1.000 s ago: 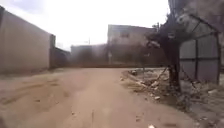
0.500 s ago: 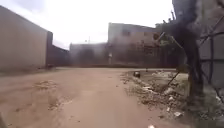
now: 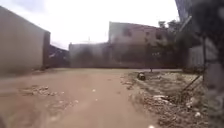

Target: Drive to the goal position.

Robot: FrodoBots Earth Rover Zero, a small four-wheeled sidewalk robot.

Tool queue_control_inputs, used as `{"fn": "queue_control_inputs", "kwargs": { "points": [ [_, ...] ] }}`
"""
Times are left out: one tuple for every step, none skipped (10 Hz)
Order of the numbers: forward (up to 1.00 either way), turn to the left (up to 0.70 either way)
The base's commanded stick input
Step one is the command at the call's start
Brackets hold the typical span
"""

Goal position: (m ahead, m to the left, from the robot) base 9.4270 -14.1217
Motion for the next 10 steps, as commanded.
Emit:
{"fn": "queue_control_inputs", "kwargs": {
  "points": [
    [1.00,0.00],
    [1.00,0.00],
    [1.00,0.00],
    [1.00,0.00],
    [1.00,0.00],
    [1.00,0.00],
    [1.00,0.00],
    [1.00,0.00],
    [1.00,0.00],
    [1.00,0.00]
  ]
}}
